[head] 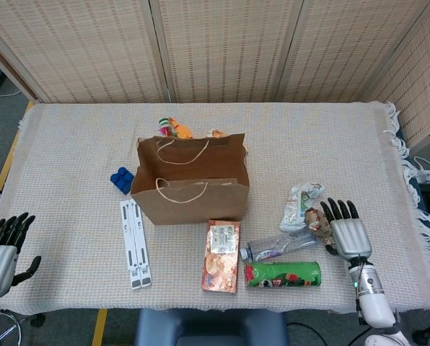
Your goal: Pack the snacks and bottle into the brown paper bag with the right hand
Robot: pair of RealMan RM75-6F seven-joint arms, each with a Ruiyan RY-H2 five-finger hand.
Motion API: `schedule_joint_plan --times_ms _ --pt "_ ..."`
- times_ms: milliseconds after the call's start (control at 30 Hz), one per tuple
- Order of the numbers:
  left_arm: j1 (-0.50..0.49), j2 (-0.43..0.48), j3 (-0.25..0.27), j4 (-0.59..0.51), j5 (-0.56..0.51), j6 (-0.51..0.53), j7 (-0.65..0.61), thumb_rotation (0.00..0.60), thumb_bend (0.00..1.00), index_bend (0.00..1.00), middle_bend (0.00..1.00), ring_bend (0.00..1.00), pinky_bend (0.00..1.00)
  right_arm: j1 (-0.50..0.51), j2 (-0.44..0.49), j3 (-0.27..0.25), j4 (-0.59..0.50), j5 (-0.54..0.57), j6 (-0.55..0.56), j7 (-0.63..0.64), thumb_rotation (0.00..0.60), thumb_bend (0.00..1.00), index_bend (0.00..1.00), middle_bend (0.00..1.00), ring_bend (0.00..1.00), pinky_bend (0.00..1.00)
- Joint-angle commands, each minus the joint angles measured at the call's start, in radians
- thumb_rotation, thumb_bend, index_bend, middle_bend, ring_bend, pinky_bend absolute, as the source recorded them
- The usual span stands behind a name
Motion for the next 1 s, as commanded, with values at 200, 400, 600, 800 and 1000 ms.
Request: schedule_joint_plan --times_ms 200,400,600,800,1000 --pt "-0.003 0.001 -0.002 -0.001 -0.004 -0.005 0.0 0.6 0.35 0.0 0.0 0.0 0.0 0.037 -0.077 0.014 0.088 0.006 0.035 -0.004 0.6 0.22 0.5 0.42 0.45 0.62" --pt "-0.004 0.001 -0.003 -0.004 -0.007 -0.008 0.004 0.6 0.35 0.0 0.0 0.0 0.0 0.016 0.014 0.018 0.001 -0.017 0.077 0.047 0.6 0.29 0.71 0.59 0.67 0.81" --pt "-0.003 0.001 -0.002 -0.006 -0.007 -0.006 0.005 0.6 0.35 0.0 0.0 0.0 0.0 -0.003 0.151 0.077 -0.155 -0.066 0.16 0.143 0.6 0.29 0.71 0.59 0.67 0.81" --pt "-0.003 0.001 -0.002 -0.008 -0.008 -0.006 0.007 0.6 0.35 0.0 0.0 0.0 0.0 0.023 0.283 0.2 -0.357 -0.093 0.242 0.151 0.6 0.29 0.71 0.6 0.66 0.81" --pt "-0.004 0.003 -0.002 -0.008 -0.008 -0.008 0.006 0.6 0.35 0.0 0.0 0.0 0.0 0.131 0.334 0.334 -0.539 -0.034 0.266 0.005 0.6 0.29 0.71 0.6 0.66 0.79"
